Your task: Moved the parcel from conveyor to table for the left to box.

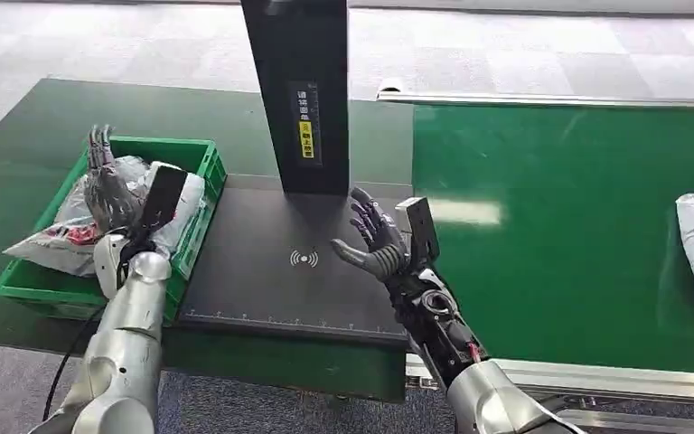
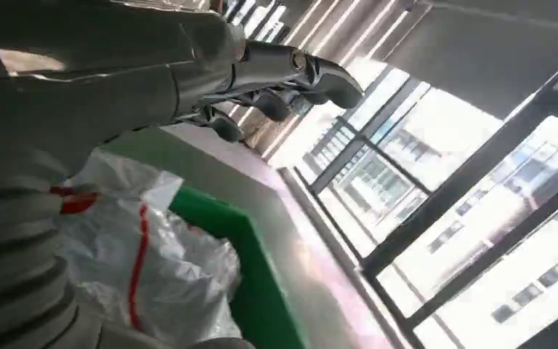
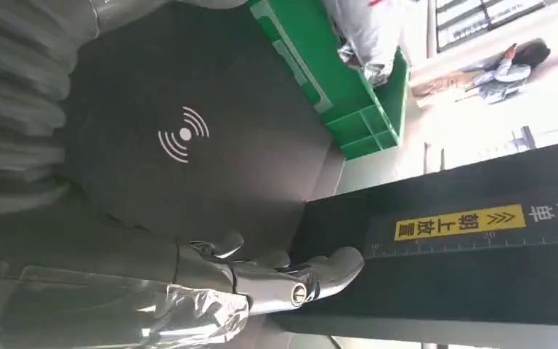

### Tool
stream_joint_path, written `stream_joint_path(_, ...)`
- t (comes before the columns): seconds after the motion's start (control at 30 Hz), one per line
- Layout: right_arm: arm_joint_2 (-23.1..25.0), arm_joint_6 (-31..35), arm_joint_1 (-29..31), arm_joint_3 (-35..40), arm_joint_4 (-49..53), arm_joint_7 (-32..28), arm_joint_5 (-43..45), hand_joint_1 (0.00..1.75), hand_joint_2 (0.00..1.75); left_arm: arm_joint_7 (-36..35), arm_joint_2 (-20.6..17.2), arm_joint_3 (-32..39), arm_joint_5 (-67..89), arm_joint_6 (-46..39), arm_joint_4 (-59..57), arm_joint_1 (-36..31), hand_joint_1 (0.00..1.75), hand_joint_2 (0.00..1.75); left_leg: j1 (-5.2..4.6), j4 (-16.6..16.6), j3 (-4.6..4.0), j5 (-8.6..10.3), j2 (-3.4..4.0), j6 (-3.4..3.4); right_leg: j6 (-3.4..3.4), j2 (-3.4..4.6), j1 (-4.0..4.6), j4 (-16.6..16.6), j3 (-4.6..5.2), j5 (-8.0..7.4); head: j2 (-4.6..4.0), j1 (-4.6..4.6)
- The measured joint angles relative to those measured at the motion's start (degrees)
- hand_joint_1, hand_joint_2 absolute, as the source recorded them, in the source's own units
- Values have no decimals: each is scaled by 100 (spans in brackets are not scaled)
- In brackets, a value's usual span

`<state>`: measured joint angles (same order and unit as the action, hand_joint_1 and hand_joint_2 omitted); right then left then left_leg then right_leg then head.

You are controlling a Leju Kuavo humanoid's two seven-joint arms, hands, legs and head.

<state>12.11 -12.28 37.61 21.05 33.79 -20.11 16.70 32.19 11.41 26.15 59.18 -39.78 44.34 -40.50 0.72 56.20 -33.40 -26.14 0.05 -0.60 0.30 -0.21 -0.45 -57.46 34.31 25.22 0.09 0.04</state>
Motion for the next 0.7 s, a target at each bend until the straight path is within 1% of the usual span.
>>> stream_joint_path(0.07, -2, 50, 2, 33, 31, 15, 30, 0, 175, 616, 250, 307, -339, -7, 709, 120, 0, 175, 0, 0, 0, -2, 9, -2, 0, 11, 0, 0, 2, 0, 0, 0)
stream_joint_path(0.1, -2, 61, 3, 42, 37, 26, 46, 0, 175, 715, 336, 358, -566, -9, 1053, 195, 0, 175, 0, -1, 1, -3, 11, -2, 0, 15, 0, 0, 4, 0, 0, -2)
stream_joint_path(0.27, -7, 66, 8, 79, 50, 17, 116, 0, 175, 778, 625, 289, -1345, -20, 2496, 593, 0, 175, 2, -2, 1, -3, 8, -2, -1, 15, 2, 0, 6, 1, 0, 0)
stream_joint_path(0.4, -39, 63, 8, 120, 52, -35, 160, 0, 175, 798, 684, -336, -2342, -20, 3186, 1014, 0, 175, 1, -2, 1, -2, 6, -2, -1, 14, 0, 0, 4, 1, 0, -2)
stream_joint_path(0.53, -107, 173, 2, 162, 107, -103, 188, 0, 175, 798, 627, -1300, -3358, 18, 3448, 1456, 0, 175, -3, 0, 0, -2, 5, -1, 0, 12, -4, 2, 3, 0, 0, 0)
stream_joint_path(0.6, -140, 212, 2, 166, 140, -149, 208, 0, 175, 697, 541, -1930, -3803, 289, 3448, 1683, 0, 175, -3, 0, 0, -3, 2, -1, 0, 12, -4, 2, 3, 0, 0, 0)
stream_joint_path(0.7, -179, 260, 3, 168, 170, -173, 218, 0, 175, 369, 443, -2681, -4321, 1101, 3432, 1955, 0, 175, -3, 0, -1, -4, 5, 0, 0, 12, -4, 2, 4, 0, 0, 0)
